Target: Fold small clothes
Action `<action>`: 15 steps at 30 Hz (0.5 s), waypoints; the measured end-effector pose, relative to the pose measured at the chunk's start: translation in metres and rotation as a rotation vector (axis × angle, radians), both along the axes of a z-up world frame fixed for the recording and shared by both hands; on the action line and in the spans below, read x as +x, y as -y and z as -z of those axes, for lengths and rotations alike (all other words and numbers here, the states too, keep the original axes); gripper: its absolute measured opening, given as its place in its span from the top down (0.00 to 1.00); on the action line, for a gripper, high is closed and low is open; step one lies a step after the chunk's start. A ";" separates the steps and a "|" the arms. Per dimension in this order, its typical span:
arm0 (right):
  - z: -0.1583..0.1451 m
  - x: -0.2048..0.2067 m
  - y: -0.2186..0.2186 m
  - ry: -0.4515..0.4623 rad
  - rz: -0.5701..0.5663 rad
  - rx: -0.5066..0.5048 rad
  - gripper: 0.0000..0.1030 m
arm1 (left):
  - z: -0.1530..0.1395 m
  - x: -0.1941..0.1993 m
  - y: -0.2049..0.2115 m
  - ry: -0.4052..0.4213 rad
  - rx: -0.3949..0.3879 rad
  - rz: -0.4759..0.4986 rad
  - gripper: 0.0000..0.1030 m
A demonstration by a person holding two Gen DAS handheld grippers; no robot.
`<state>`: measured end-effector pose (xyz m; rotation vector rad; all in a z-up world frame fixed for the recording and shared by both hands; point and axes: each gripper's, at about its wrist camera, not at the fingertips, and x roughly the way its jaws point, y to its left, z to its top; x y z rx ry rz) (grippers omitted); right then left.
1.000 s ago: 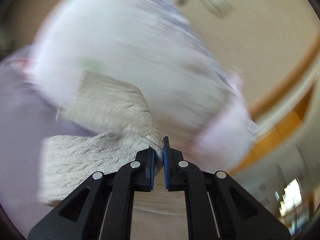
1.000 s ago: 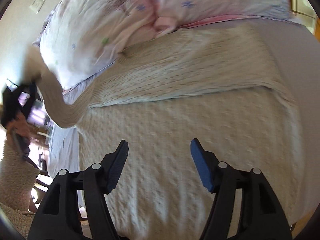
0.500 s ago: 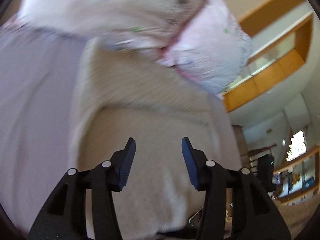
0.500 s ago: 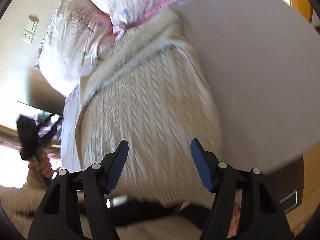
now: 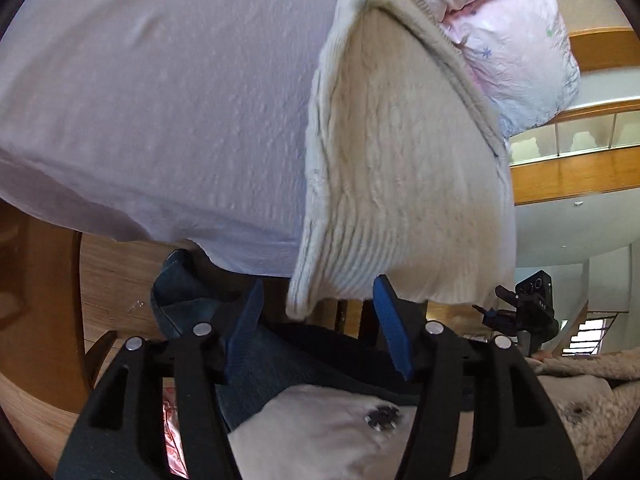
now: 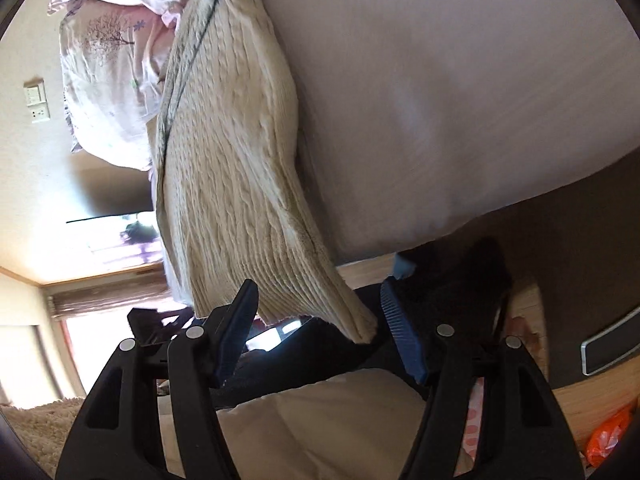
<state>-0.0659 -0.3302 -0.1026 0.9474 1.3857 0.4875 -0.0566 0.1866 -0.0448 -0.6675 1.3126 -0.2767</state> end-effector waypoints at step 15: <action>-0.112 0.045 -0.016 0.412 0.071 0.214 0.91 | -0.072 0.031 -0.025 0.266 -0.293 -0.075 0.94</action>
